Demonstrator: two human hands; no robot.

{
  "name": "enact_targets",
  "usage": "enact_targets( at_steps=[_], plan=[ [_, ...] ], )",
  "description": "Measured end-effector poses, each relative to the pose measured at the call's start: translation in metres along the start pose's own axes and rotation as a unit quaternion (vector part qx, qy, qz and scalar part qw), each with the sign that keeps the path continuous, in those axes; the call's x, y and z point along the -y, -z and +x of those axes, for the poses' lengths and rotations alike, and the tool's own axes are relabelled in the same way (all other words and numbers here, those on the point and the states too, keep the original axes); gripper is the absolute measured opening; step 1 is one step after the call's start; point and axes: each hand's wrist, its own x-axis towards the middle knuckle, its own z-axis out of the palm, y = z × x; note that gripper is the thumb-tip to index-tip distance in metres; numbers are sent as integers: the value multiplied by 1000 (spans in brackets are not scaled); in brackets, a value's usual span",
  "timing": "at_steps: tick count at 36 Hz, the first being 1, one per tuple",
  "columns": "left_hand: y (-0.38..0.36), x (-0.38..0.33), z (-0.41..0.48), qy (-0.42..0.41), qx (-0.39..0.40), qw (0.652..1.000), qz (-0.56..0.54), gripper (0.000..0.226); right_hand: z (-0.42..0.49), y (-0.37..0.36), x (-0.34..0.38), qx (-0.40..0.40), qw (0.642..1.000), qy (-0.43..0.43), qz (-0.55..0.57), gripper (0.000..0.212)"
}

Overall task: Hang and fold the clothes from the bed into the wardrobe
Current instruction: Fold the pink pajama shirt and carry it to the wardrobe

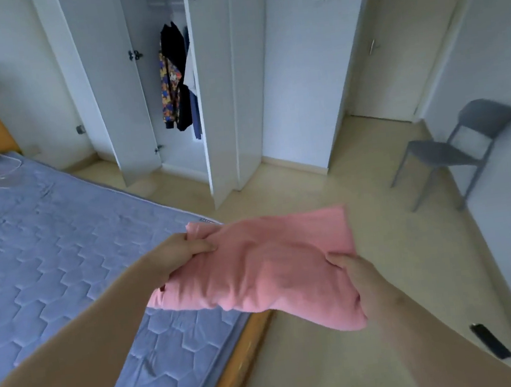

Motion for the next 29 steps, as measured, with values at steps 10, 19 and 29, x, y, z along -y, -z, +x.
enact_targets(
  at_steps=[10,19,29],
  plan=[
    [-73,-93,53,-47,35,998,-17,27,54,94,75,7,998,32,54,32],
    [-79,-149,166,-53,67,996,-15,54,141,106,145,38,997,27,68,15],
    [-55,-246,329,-85,61,994,-11,58,281,87,274,35,993,85,70,13]
  ],
)
